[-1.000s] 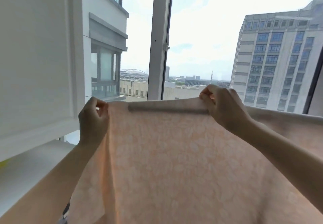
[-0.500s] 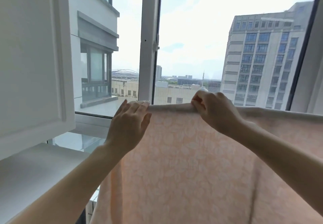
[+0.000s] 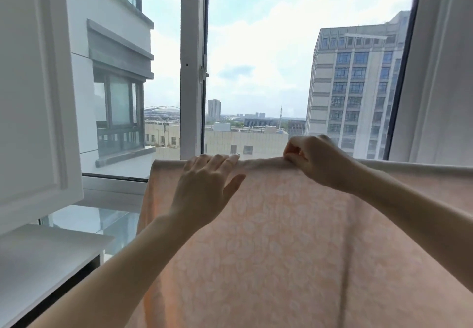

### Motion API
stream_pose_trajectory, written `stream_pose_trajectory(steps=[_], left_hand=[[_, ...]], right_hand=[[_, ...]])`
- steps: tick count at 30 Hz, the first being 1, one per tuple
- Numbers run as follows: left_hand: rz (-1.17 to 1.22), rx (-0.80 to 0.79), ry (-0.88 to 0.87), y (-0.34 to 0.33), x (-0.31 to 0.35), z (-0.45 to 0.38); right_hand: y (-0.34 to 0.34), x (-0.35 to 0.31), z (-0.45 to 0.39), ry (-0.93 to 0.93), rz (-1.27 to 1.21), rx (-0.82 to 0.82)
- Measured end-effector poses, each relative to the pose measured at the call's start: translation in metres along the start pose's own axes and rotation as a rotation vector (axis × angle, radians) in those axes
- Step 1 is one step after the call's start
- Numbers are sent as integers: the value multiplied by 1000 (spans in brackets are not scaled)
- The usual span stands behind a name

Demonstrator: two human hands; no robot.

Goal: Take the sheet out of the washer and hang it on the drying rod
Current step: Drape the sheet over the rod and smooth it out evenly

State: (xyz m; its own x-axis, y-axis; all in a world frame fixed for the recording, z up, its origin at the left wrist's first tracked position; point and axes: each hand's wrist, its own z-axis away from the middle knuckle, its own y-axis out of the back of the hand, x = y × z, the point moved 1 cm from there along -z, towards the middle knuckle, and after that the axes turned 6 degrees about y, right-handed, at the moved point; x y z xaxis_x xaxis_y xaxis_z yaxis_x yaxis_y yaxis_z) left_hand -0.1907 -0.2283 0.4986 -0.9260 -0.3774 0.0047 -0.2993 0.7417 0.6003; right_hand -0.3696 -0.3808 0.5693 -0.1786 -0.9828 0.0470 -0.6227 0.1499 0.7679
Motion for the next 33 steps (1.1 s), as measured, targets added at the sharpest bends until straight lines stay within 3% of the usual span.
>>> stream_pose_trajectory(steps=[4, 8, 13, 22, 33], left_hand=[[73, -31, -19, 3, 14, -14], [63, -17, -64, -6, 42, -17], [50, 35, -90, -19, 67, -17], [0, 108, -52, -32, 64, -17], [-82, 125, -42, -32, 75, -15]], right_hand=[[6, 7, 5, -67, -12, 192], [4, 13, 14, -32, 33, 84], [6, 19, 12, -82, 27, 61], [32, 54, 31, -179, -79, -56], [50, 62, 37, -79, -209, -23]])
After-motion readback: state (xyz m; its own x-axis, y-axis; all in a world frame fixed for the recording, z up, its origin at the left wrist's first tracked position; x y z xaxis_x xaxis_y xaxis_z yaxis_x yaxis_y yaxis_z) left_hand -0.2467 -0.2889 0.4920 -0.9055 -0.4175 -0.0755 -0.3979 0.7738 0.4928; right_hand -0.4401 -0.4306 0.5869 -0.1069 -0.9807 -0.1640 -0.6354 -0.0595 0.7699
